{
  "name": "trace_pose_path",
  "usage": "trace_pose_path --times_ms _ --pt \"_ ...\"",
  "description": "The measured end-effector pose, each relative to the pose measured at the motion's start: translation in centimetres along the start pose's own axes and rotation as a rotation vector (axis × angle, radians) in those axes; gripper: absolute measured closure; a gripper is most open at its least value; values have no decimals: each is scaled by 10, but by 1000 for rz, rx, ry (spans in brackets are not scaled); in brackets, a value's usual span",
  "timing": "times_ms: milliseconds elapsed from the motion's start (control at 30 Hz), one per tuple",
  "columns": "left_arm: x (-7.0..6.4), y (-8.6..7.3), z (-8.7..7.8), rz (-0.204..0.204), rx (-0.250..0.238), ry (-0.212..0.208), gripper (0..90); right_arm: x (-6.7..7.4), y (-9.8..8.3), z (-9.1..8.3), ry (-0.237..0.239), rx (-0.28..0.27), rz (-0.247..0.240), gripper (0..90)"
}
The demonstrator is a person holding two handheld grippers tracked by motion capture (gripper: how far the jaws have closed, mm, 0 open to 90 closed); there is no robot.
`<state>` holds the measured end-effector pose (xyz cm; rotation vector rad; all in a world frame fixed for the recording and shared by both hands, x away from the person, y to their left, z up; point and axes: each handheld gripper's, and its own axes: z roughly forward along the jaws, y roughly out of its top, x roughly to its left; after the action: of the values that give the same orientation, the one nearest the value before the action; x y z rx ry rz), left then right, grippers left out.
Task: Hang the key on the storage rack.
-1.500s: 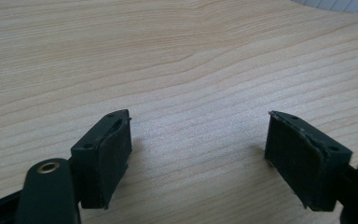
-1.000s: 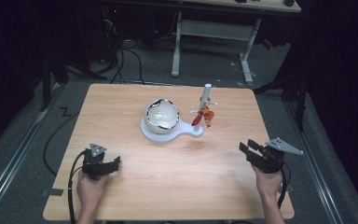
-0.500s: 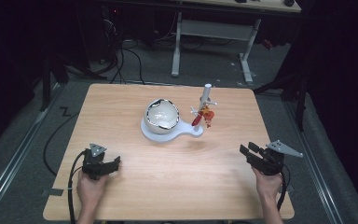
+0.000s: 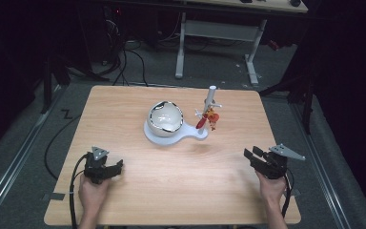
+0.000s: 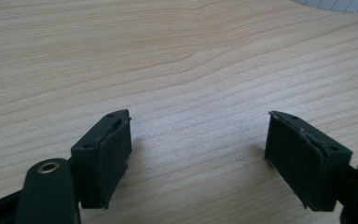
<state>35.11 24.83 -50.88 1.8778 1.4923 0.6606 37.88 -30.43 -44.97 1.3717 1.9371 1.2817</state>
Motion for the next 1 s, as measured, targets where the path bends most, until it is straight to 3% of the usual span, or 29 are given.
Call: trace_pose_path --times_ms 1000 --pt "0 0 0 0 0 0 231 -8 -10 27 -67 80 0 527"
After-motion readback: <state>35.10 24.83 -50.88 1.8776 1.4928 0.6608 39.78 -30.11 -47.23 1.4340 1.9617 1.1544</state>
